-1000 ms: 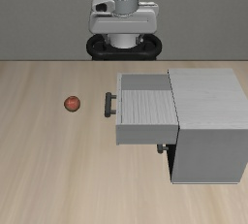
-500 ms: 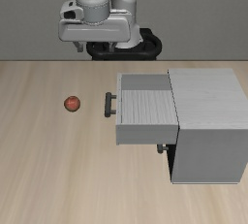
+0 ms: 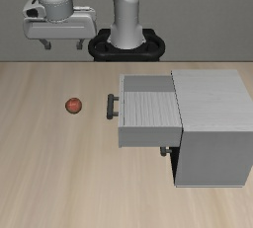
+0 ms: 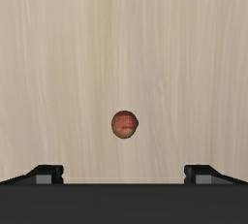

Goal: Pick up the peach and place it in the top layer of the cabinet

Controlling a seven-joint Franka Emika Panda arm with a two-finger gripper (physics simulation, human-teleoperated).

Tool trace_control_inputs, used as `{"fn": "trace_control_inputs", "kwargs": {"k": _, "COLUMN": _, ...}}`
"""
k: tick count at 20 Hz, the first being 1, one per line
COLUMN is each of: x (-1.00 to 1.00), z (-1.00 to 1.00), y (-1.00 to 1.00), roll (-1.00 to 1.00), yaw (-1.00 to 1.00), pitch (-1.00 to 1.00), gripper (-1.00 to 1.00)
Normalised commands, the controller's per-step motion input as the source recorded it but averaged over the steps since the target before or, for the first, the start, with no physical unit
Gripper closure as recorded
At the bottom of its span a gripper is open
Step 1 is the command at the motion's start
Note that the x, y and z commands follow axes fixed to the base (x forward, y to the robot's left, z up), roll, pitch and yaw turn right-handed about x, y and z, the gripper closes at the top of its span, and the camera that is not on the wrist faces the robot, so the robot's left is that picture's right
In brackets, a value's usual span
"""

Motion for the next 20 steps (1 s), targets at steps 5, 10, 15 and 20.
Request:
{"fn": "trace_control_inputs", "kwargs": {"k": 5, "x": 0.00, "z": -1.00, "y": 0.00, "roll": 0.00, "yaw": 0.00, "pitch": 0.00, "gripper": -1.00}}
{"fn": "trace_control_inputs", "kwargs": {"k": 10, "x": 0.00, "z": -1.00, "y": 0.00, "roll": 0.00, "yaw": 0.00, "pitch": 0.00, "gripper": -1.00}}
{"fn": "trace_control_inputs", "kwargs": {"k": 15, "x": 0.00, "z": -1.00, "y": 0.00, "roll": 0.00, "yaw": 0.00, "pitch": 0.00, "gripper": -1.00}}
{"fn": "trace_control_inputs", "kwargs": {"k": 20, "x": 0.00, "z": -0.80, "y": 0.00, "roll": 0.00, "yaw": 0.00, "pitch": 0.00, "gripper": 1.00}}
